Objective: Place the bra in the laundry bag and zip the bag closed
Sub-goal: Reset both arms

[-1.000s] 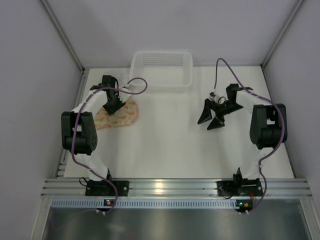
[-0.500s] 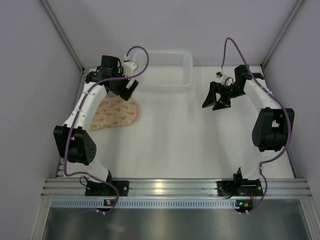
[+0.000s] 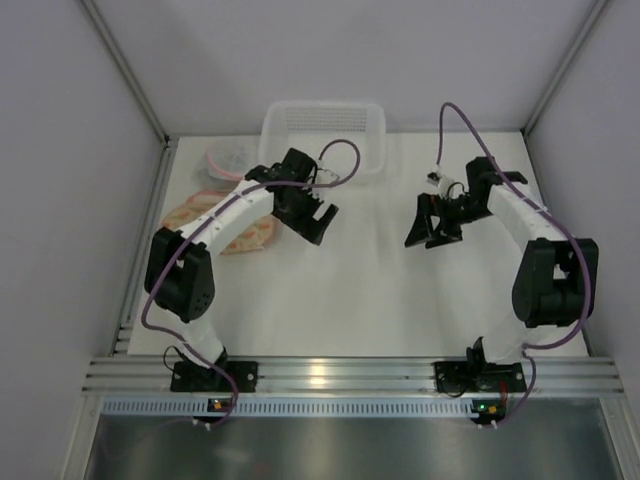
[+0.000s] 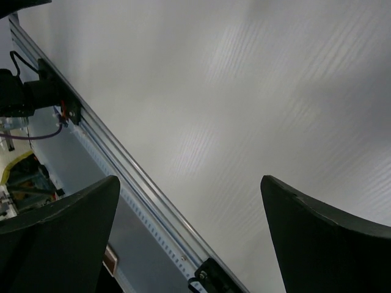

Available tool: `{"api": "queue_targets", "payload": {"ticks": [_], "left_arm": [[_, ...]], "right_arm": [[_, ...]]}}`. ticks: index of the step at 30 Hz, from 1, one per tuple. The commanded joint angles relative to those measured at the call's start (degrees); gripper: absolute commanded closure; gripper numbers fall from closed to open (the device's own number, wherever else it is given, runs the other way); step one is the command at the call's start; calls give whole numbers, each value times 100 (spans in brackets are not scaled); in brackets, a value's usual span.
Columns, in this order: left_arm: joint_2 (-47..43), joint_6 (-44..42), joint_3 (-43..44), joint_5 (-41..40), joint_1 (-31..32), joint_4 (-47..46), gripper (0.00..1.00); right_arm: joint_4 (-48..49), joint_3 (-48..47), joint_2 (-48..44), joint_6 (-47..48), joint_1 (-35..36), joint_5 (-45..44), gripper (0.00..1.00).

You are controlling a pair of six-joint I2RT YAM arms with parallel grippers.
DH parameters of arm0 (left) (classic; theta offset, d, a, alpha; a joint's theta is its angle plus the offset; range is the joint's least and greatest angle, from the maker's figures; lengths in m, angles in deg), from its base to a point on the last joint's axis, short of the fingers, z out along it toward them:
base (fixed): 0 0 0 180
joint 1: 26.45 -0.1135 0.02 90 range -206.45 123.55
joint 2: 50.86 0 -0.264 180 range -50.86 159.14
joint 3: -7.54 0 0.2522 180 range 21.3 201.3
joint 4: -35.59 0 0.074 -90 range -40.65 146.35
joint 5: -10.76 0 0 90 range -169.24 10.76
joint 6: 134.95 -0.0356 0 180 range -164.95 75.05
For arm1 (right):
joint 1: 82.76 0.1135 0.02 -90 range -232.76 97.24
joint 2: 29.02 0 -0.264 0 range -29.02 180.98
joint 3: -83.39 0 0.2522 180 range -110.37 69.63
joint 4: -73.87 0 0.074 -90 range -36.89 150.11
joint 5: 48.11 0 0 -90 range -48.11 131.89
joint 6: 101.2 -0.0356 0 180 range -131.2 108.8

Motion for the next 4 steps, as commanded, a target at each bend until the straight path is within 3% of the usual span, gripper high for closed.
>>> {"api": "queue_targets", "payload": {"ticks": [1,4], "left_arm": [[-12,370,33,218,-14,-32,2],[24,370,156,298,-23,-24,2]], "right_arm": [[274,198,-493,185,178,78,1],[362,365,-608,149,196,34,1]]}}
